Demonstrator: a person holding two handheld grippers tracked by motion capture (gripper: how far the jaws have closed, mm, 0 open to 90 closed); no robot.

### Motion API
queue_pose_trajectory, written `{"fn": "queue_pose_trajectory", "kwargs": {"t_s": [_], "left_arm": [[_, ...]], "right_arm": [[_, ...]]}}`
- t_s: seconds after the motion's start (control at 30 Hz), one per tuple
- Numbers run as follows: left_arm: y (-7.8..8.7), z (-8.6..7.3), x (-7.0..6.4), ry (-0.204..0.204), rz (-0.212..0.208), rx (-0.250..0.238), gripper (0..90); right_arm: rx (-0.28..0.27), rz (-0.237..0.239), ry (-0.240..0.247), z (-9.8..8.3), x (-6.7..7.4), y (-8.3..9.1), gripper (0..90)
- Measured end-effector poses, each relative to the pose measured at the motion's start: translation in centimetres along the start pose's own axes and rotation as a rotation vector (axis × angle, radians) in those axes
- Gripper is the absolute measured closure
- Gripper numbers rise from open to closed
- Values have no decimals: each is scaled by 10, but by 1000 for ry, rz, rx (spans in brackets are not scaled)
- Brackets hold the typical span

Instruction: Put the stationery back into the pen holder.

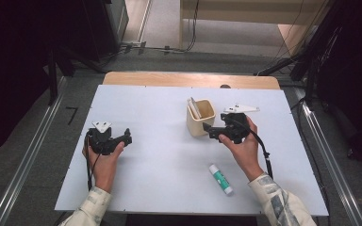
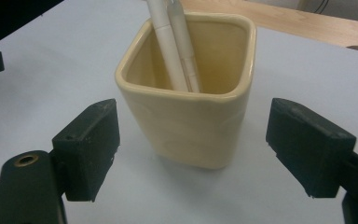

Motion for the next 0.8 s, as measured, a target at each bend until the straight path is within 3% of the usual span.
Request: {"fn": "queue_pose_trajectory", "kwargs": {"t_s": [0.4,0.8], "left_arm": [[0,0,0,-1,-3,0,94],[1,0,0,-1,-3,-3,94]], "right_arm": [[5,17,17,-13,15,8,154],[60,14,28,-45,22,10,154]]}}
Point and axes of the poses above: each handheld gripper's, and its own axes: y roughly backward along the jaws, z roughly out of its top, x roughly to its left, the point moved 7 cm from there along -y, roughly forward along the jaws, and after that the axes turned 15 degrees about z, right-handed, at the moved point
